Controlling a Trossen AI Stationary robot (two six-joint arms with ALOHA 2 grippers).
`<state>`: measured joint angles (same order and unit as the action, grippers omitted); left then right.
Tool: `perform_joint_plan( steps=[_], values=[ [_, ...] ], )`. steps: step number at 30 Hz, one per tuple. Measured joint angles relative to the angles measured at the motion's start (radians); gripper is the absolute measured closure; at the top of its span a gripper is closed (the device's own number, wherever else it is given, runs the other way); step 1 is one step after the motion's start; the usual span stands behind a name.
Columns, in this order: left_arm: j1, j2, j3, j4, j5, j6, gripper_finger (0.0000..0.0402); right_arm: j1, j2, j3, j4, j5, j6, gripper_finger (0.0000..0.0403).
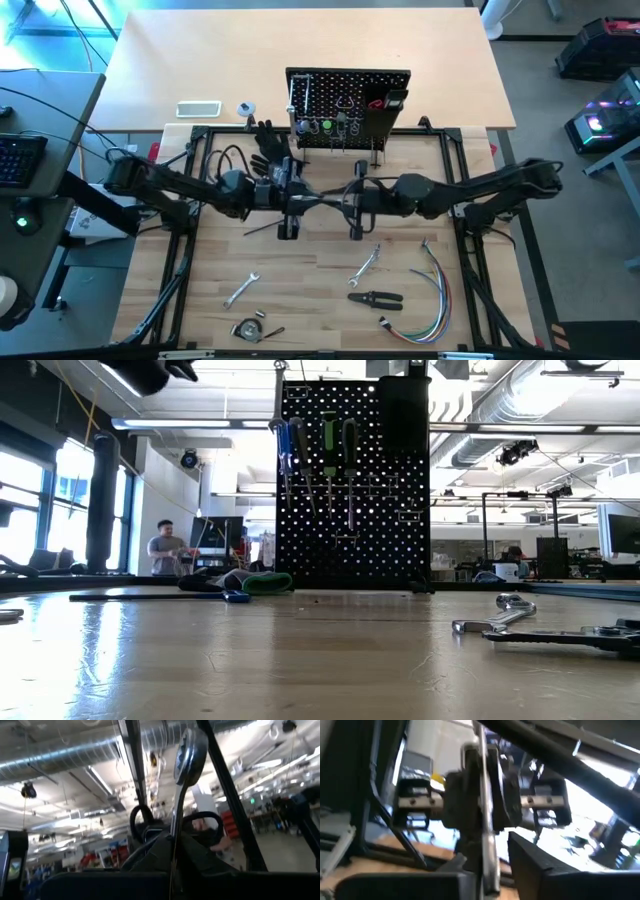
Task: Hang tools onto peg board
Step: Hang the silver wrench on the pegboard
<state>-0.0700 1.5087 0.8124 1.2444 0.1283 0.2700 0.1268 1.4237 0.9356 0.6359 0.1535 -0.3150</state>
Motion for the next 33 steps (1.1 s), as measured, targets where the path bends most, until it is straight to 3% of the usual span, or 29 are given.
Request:
perform_joint_plan(
  steps=[5, 9, 18, 23, 29, 33],
  values=[
    [0.027, -0.086, 0.000, -0.236, -0.007, 0.006, 0.0400, -0.001, -0.018, 0.000, -0.103, 0.061, 0.003, 0.0294],
    [0.056, -0.139, 0.000, -0.390, -0.015, -0.020, 0.0401, -0.004, -0.020, 0.000, -0.128, 0.063, 0.010, 0.0290],
    [0.092, -0.157, 0.000, -0.526, -0.033, -0.059, 0.0401, -0.053, -0.018, 0.000, -0.205, 0.056, 0.113, 0.0292],
    [0.096, -0.157, 0.000, -0.530, -0.036, -0.059, 0.0401, -0.072, -0.017, 0.000, -0.242, 0.028, 0.136, 0.0317],
    [0.097, -0.157, 0.000, -0.537, -0.034, -0.064, 0.0401, -0.087, -0.016, 0.000, -0.245, -0.043, 0.144, 0.0389],
    [0.098, -0.157, 0.000, -0.541, -0.037, -0.078, 0.0401, -0.106, -0.013, 0.000, -0.245, -0.086, 0.177, 0.0387]
  ],
)
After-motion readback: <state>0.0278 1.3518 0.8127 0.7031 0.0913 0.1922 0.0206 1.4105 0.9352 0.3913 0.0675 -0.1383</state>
